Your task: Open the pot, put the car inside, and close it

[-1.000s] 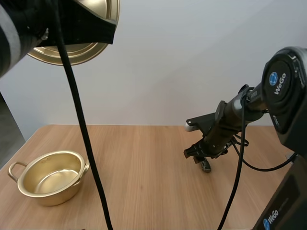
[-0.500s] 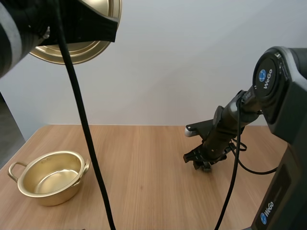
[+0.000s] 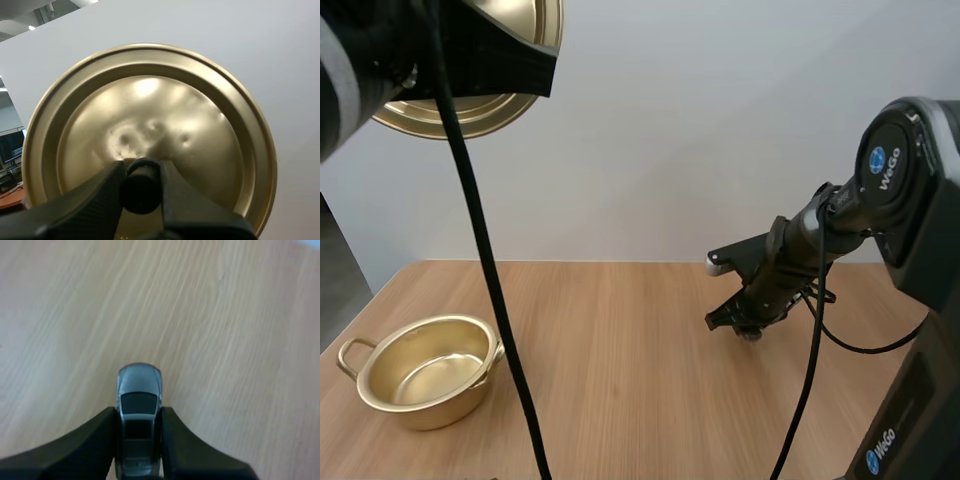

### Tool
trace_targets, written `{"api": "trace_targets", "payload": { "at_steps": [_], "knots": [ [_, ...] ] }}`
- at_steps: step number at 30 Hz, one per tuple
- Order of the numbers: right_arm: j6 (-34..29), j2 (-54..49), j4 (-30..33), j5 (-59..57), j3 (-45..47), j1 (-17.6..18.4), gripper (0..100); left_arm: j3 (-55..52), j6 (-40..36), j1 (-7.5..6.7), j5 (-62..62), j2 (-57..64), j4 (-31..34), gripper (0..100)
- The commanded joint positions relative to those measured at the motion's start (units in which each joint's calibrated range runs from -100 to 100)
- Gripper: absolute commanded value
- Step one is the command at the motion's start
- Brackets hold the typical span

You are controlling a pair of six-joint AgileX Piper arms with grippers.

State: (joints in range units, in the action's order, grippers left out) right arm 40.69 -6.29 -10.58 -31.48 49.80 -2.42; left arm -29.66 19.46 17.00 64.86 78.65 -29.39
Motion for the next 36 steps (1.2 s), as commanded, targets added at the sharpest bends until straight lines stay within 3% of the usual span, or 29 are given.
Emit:
{"api": "trace_targets", "payload": {
  "at_steps": [1, 6, 10, 14, 17, 22, 27, 31, 36],
  "knots": [
    [1.1, -3.2, -0.8, -1.7, -2.4, 0.5, 0, 0.0, -0.7, 0.00, -0.2, 0.1, 0.0, 0],
    [7.1, -9.5, -8.0, -11.0, -8.9, 3.3, 0, 0.0, -4.1, 0.00, -2.7, 0.1, 0.0, 0],
    [12.7, -12.4, -18.6, -20.1, -12.7, 7.1, 0, 0.0, -6.7, 0.00, -5.8, 0.1, 0.0, 0],
    [17.4, -12.5, -28.7, -27.7, -14.7, 12.2, 0, 0.0, -7.6, 0.00, -8.9, 0.2, 0.0, 0],
    [21.6, -12.5, -32.8, -29.3, -14.8, 16.6, 0, 0.0, -9.0, 0.00, -14.1, 1.2, 0.1, 0],
    [27.3, -12.5, -37.1, -27.9, -14.8, 23.6, 0, 0.0, -9.3, 0.00, -20.3, 3.5, 0.1, 0],
    [31.2, -10.9, -38.6, -14.7, -15.2, 29.5, 0, 0.0, -10.8, 0.00, -25.1, 5.3, 0.0, 0],
    [31.5, -6.2, -38.5, -14.0, -17.8, 32.4, 0, 0.0, -12.4, 0.00, -29.2, 5.6, -0.2, 0],
    [33.1, 0.2, -38.7, -16.0, -21.6, 33.5, 0, 0.0, -12.4, 0.00, -28.8, 5.6, -0.4, 0]
  ]
}}
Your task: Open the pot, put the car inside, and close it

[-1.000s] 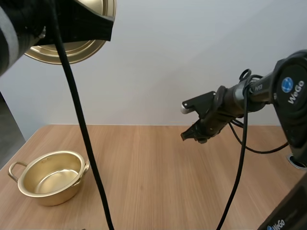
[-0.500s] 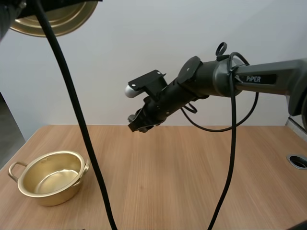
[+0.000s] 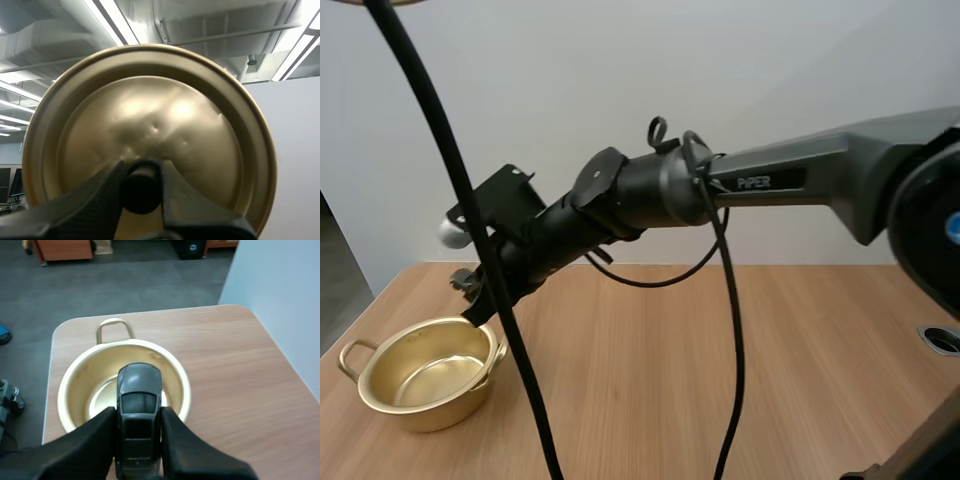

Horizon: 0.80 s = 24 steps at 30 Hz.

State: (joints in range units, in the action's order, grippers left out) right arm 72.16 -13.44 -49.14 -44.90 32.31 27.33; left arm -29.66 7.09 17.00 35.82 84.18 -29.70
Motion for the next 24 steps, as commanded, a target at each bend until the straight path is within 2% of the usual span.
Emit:
{"api": "trace_targets", "payload": {
  "at_steps": [1, 9, 12, 17, 20, 24],
  "knots": [
    [2.0, 8.3, -0.4, -2.6, -4.9, 3.8, 0, 0.0, 0.0, 0.00, 0.2, 0.1, 0.0, 0],
    [4.8, 17.1, -2.1, -3.0, -13.5, 3.8, 0, 0.0, 0.1, 1.62, 2.9, 0.1, 0.2, 0],
    [6.6, 20.1, -2.1, -8.9, -16.5, 4.0, 0, -0.1, 0.1, 2.14, 3.7, 0.1, 0.2, 0],
    [7.7, 23.5, -0.4, -10.2, -18.2, 5.7, 0, -0.1, 0.1, 3.20, 3.6, 0.1, 0.1, 0],
    [7.7, 24.9, 2.7, -8.7, -18.2, 6.9, 0, -0.1, 0.1, 3.20, 4.1, 0.1, 0.1, 0],
    [7.7, 26.4, 3.5, -7.0, -18.2, 7.1, 0, -0.1, 0.1, 3.20, 5.3, 0.1, 0.1, 0]
  ]
}}
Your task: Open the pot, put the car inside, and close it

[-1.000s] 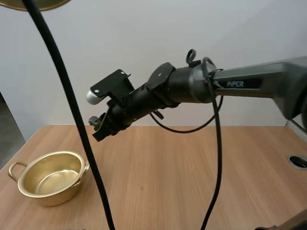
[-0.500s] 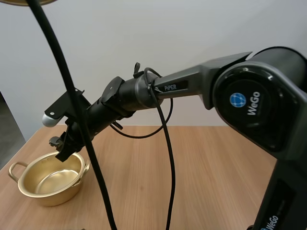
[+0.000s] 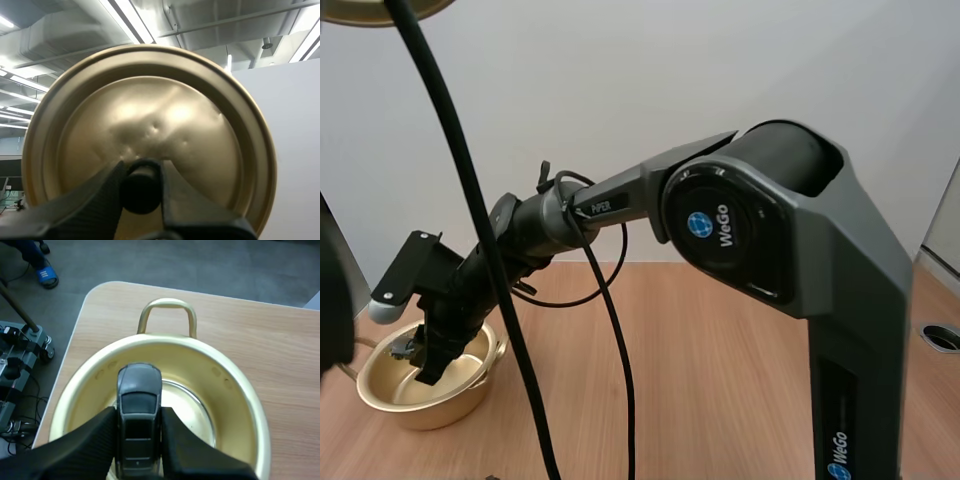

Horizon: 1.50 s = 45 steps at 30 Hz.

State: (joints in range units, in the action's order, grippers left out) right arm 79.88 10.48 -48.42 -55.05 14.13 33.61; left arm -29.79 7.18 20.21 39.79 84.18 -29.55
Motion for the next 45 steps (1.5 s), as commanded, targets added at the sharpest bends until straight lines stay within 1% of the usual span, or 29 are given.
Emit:
{"api": "trace_targets", "payload": {
  "at_steps": [1, 4, 5, 9, 12, 13, 14, 17, 19, 20, 21, 25, 27, 28, 30, 32, 33, 36, 39, 43, 45],
  "knots": [
    [-0.1, 2.8, 2.9, 3.4, 0.0, 0.9, 0, 0.0, 0.0, -0.01, 2.0, 0.1, -0.1, 0],
    [-0.1, 4.2, 4.2, 4.7, 0.0, 0.9, 0, -0.1, 0.0, -0.01, 2.8, 0.1, -0.1, 0],
    [-0.1, 5.2, 5.2, 7.3, 0.0, 0.9, 0, -0.1, 0.0, -0.01, 2.8, 0.1, -0.1, 0],
    [-0.1, 5.2, 5.3, 8.9, 0.0, 0.9, 0, -0.1, 0.0, -0.01, 3.0, -0.2, -0.1, 0],
    [-0.1, 5.3, 5.5, 8.9, 0.0, 0.9, 0, -0.1, 0.0, -0.01, 5.3, -0.9, -0.1, 0],
    [-0.1, 5.3, 5.7, 8.9, 0.0, 0.9, 3, -0.1, 0.0, -0.01, 6.5, -1.2, -0.1, 0],
    [-0.1, 5.3, 5.7, 8.9, 0.0, 0.9, 13, -0.1, 0.0, -0.01, 6.7, -1.2, -0.1, 0],
    [-0.1, 5.3, 5.7, 9.3, 0.0, 0.9, 52, -0.1, 0.0, -0.01, 6.7, -1.2, -0.1, 0],
    [-0.1, 5.3, 5.7, 9.8, 0.0, 0.9, 68, -0.1, 0.0, -0.01, 6.7, -1.2, 0.0, 0],
    [-0.1, 5.3, 5.7, 10.1, 0.0, 0.9, 71, -0.1, 0.0, -0.01, 6.7, -1.2, 0.0, 0],
    [-0.1, 5.3, 5.7, 10.1, 0.0, 0.9, 72, -0.1, 0.0, -0.01, 6.7, -1.2, 0.0, 0],
    [-0.4, 5.3, 5.8, 10.1, 0.0, 0.9, 71, -0.1, 0.0, -0.01, 6.7, -1.2, 0.3, 0],
    [-0.4, 5.3, 5.8, 9.8, 0.0, 0.9, 67, -0.1, 0.5, -0.01, 6.7, -1.2, 0.3, 0],
    [-0.4, 4.8, 5.8, 9.6, 0.0, 0.9, 60, -0.1, 0.6, -0.01, 6.7, -1.2, 0.4, 0],
    [-0.4, 3.3, 5.9, 8.7, 0.0, 0.8, 37, -0.1, 0.7, -0.01, 6.5, -1.2, 1.6, 0],
    [-0.4, 0.9, 5.9, 8.1, 0.0, 0.5, 4, -0.1, 0.7, -0.01, 6.5, -1.5, 2.9, 0],
    [-0.4, -0.5, 6.0, 8.1, 0.0, 0.2, 0, -0.1, 0.7, -0.01, 6.5, -1.7, 3.9, 0],
    [-1.1, -5.0, 6.0, 8.1, 0.0, -1.0, 0, -0.1, 0.7, -0.01, 6.9, -2.3, 7.1, 0],
    [-1.6, -9.6, 5.9, 8.1, 0.0, -3.0, 0, -0.1, -0.9, -0.01, 9.4, -3.6, 10.6, 0],
    [-4.7, -15.1, 6.2, 8.1, 0.0, -7.1, 0, -0.1, -4.0, -0.01, 14.3, -5.3, 15.4, 0],
    [-6.9, -17.6, 7.5, 8.1, 0.0, -9.7, 0, -0.1, -4.6, -0.01, 17.8, -6.3, 17.4, 0]
  ]
}}
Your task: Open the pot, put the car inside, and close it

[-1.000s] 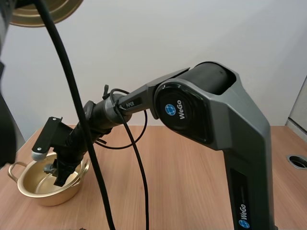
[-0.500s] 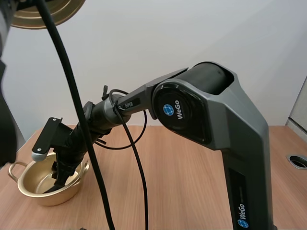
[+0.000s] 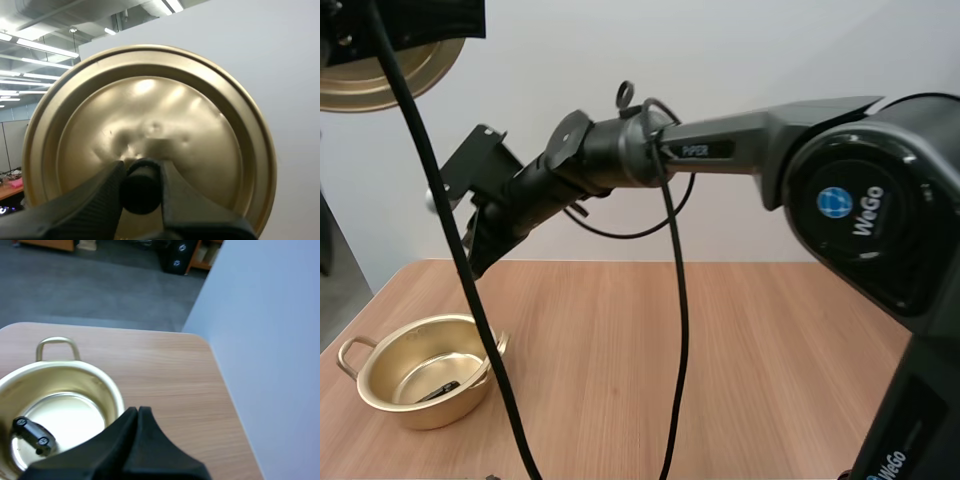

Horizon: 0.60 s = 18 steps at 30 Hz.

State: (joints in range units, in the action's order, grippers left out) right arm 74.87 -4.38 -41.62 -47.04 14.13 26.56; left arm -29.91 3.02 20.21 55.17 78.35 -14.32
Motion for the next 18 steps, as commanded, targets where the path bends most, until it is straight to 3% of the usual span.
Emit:
{"api": "trace_targets", "payload": {
  "at_steps": [1, 8, 18],
  "knots": [
    [-2.5, -3.7, 1.2, 0.1, 0.0, -3.7, 0, 0.0, -0.3, -0.01, 4.7, -1.2, 3.1, 0],
    [-5.8, -13.0, 1.6, -4.0, 0.0, -13.4, 0, -1.9, 1.0, -0.01, 17.2, -9.6, 8.8, 0],
    [-7.0, -27.0, 2.0, -9.8, 1.0, -22.8, 0, -7.1, 7.7, -0.01, 30.2, -27.0, 5.8, 0]
  ]
}}
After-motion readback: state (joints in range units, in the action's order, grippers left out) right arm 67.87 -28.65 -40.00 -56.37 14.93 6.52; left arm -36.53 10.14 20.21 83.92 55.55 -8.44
